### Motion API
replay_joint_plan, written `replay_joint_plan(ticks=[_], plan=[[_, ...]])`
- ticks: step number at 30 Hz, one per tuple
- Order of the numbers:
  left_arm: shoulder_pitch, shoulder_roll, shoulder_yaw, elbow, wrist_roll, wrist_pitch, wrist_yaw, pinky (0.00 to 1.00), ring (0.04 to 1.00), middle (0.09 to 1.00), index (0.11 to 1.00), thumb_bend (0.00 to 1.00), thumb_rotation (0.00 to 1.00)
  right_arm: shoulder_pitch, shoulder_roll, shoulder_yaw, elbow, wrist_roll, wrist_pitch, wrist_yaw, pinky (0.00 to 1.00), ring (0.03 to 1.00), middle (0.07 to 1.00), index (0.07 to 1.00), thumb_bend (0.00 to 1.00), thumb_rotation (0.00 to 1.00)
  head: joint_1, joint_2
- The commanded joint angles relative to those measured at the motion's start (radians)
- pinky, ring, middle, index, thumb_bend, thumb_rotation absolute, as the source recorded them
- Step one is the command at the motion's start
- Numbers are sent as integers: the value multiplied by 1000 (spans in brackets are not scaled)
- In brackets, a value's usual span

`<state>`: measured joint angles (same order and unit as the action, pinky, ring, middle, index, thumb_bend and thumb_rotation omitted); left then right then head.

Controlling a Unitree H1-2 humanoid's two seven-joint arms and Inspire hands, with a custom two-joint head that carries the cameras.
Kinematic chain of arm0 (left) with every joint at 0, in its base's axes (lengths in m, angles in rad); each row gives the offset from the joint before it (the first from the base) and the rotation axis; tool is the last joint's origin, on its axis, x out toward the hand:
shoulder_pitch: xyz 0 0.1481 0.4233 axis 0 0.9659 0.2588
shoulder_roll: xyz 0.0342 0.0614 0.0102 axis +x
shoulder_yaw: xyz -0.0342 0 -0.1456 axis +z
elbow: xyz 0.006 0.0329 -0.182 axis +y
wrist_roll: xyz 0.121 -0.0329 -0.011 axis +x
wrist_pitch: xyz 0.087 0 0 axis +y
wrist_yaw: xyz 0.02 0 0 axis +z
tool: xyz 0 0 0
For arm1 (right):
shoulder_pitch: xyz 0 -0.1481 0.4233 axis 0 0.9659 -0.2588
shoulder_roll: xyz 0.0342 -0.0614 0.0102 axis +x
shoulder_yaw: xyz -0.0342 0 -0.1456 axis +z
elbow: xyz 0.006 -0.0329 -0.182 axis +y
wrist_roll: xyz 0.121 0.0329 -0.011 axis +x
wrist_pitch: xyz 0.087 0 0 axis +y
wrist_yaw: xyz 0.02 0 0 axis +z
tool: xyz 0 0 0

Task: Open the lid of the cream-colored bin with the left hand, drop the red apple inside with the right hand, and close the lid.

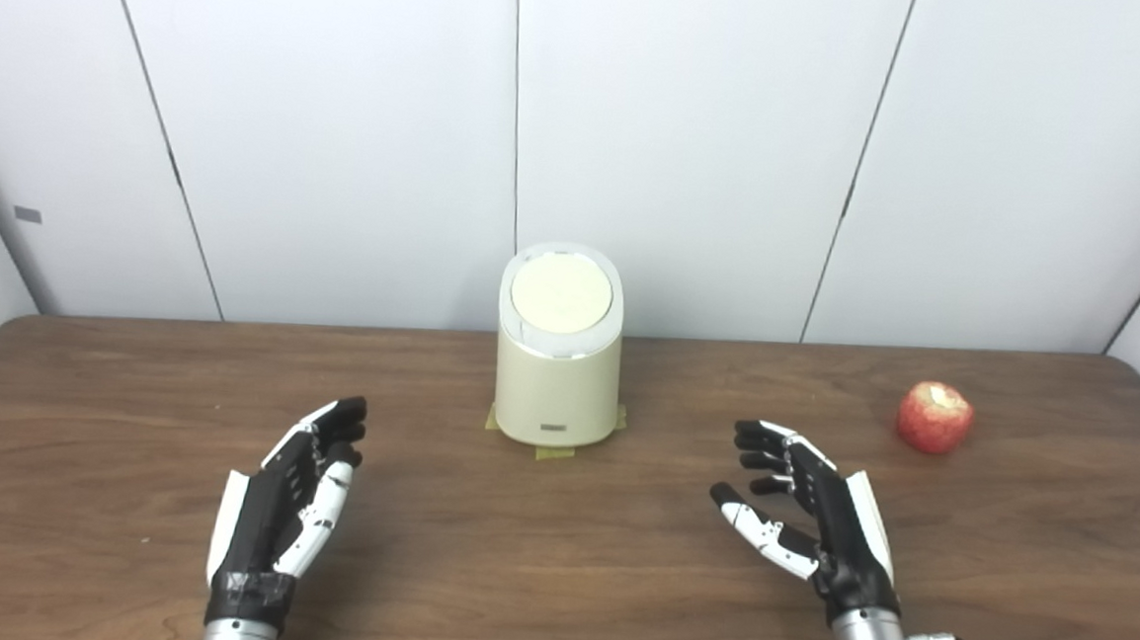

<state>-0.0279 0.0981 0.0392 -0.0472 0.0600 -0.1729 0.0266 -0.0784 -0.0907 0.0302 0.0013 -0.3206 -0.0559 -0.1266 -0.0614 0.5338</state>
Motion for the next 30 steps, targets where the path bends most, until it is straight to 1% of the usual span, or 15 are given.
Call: replay_joint_plan(ticks=[1, 4, 12, 17, 20, 22, 23, 25, 27, 28, 30], plan=[[-11, 5, 0, 13, 4, -20, -3, 772, 825, 833, 802, 196, 578, -31, -1, -3, -23, -1, -37, -13, 612, 718, 737, 729, 234, 261, -1, 1], [-10, 3, 1, 11, 4, -15, -1, 766, 821, 829, 800, 198, 588, -31, -1, -3, -21, -2, -39, -15, 606, 711, 732, 724, 234, 258, 0, 0], [-10, 3, 0, 9, 1, -15, -3, 769, 825, 832, 803, 187, 576, -30, 6, -7, -22, 9, -34, -15, 621, 720, 737, 723, 246, 265, 0, 0], [-16, 4, 1, 18, 2, -17, 0, 768, 822, 830, 802, 187, 575, -33, 6, -7, -16, 15, -36, -12, 616, 718, 737, 724, 238, 222, -6, -4], [-31, 4, 4, 20, -2, -13, 0, 771, 825, 830, 803, 197, 572, -38, 7, -8, -9, 19, -25, -10, 617, 718, 738, 728, 240, 229, -2, -6], [-45, 10, 3, 24, -20, -20, -12, 772, 832, 839, 810, 215, 573, -40, 7, -9, -5, 24, -23, -7, 560, 688, 714, 729, 248, 253, -2, -8], [-53, 14, 2, 25, -21, -20, -15, 785, 843, 849, 818, 224, 572, -42, 7, -9, -1, 27, -26, -6, 557, 688, 715, 728, 249, 257, -1, -10], [-67, 19, 2, 19, -30, -12, -20, 799, 854, 859, 828, 262, 571, -44, 6, -8, 4, 32, -29, -5, 595, 707, 731, 728, 254, 259, -1, -12], [-85, 19, 4, 7, -29, 1, -20, 805, 860, 864, 836, 277, 553, -45, 4, -7, 8, 37, -36, -4, 607, 712, 736, 729, 256, 257, -1, -12], [-100, 18, 5, 0, -25, 10, -18, 805, 866, 868, 839, 332, 550, -45, 3, -5, 13, 38, -42, -4, 606, 713, 739, 729, 255, 264, 1, -16], [-132, 16, 8, -10, -33, 34, -22, 815, 878, 878, 845, 407, 582, -46, -2, 0, 17, 27, -44, -6, 592, 710, 734, 730, 255, 289, -1, -16]])
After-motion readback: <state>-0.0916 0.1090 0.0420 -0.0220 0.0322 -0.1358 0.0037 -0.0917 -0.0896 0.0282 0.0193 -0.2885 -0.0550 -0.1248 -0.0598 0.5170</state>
